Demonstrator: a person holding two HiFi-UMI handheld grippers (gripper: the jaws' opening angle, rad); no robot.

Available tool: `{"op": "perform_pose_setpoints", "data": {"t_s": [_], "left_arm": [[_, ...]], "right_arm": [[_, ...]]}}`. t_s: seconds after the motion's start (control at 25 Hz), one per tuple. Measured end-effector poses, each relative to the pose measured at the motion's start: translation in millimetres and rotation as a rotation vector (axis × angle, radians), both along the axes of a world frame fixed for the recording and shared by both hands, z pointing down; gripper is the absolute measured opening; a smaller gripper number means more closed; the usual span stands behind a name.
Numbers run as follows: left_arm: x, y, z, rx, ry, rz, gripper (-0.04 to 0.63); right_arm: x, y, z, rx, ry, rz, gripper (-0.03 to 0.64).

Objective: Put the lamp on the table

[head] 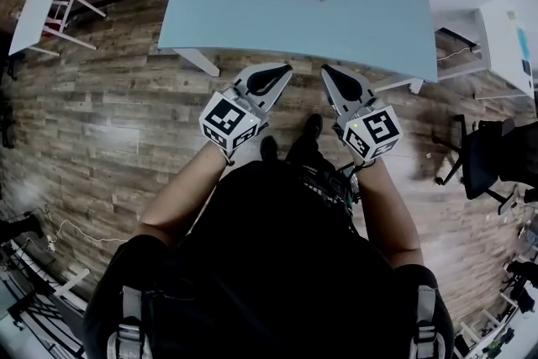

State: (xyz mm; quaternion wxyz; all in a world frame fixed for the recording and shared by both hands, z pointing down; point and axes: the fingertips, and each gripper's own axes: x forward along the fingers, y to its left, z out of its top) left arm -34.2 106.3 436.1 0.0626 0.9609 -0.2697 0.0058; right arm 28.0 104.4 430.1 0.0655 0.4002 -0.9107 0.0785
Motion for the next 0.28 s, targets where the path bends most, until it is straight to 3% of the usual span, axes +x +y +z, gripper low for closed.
{"op": "perform_pose_setpoints", "data": {"t_s": [0.28], "left_arm": [[-7.6,8.7,-2.3,0.019,-0.013,0.020,0.009]], "right_arm": [[-12.7,9.5,-5.7,0.005,0.018,-0.007,0.014]]}}
